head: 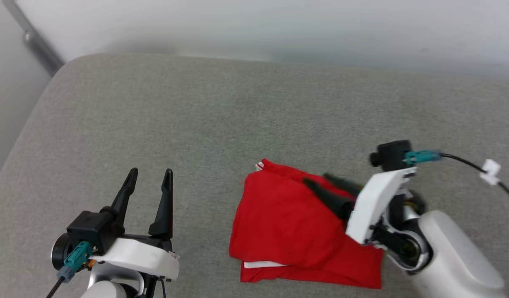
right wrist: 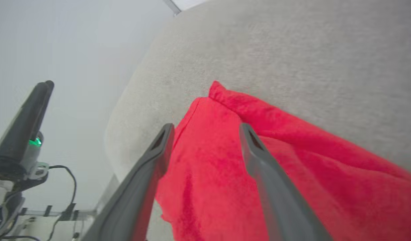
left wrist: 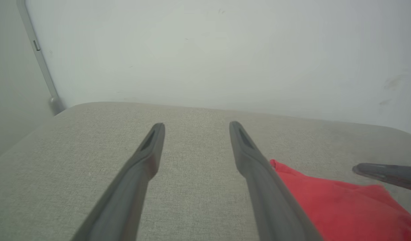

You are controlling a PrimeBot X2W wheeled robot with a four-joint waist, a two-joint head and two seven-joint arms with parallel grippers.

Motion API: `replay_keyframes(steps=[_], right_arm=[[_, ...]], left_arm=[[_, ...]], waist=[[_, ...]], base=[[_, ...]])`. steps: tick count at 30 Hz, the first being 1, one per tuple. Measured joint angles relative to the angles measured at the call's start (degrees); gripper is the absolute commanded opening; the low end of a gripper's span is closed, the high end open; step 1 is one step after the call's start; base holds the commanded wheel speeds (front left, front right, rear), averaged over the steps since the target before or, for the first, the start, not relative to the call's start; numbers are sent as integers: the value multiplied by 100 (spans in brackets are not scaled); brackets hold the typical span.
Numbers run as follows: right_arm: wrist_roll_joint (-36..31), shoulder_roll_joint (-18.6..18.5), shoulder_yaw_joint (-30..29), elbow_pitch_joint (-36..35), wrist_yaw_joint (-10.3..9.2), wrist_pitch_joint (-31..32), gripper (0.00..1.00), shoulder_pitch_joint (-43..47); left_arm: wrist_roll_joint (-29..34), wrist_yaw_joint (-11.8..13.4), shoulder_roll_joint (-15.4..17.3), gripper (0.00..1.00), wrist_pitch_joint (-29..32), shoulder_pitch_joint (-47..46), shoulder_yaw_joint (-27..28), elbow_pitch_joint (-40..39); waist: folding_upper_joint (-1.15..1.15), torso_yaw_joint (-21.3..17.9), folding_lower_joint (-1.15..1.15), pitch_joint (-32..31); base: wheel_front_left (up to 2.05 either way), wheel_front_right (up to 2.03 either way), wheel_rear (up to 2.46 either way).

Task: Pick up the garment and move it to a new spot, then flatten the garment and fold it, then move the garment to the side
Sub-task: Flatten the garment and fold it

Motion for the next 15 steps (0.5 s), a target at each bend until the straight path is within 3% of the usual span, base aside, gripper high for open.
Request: replay_keyframes(steps=[6,10,15], right_arm=[[-1949,-509,-489,48,1,-1103,100,165],[-2859,-555,-1350,-193,0,-1559,100,620],[-3657,-365,-2227,-1079,1,-2050,100,1224]], left_arm=[[12,90,15,100,-1,129,56,29],[-19,168,33,100,-7,241,151,32],[-16,252,58,100,-8,378,266,35]], waist=[[0,-231,0,-189],[0,-395,0,-304],[0,-598,0,-417]], base=[[0,0,0],[0,0,0],[0,0,0]])
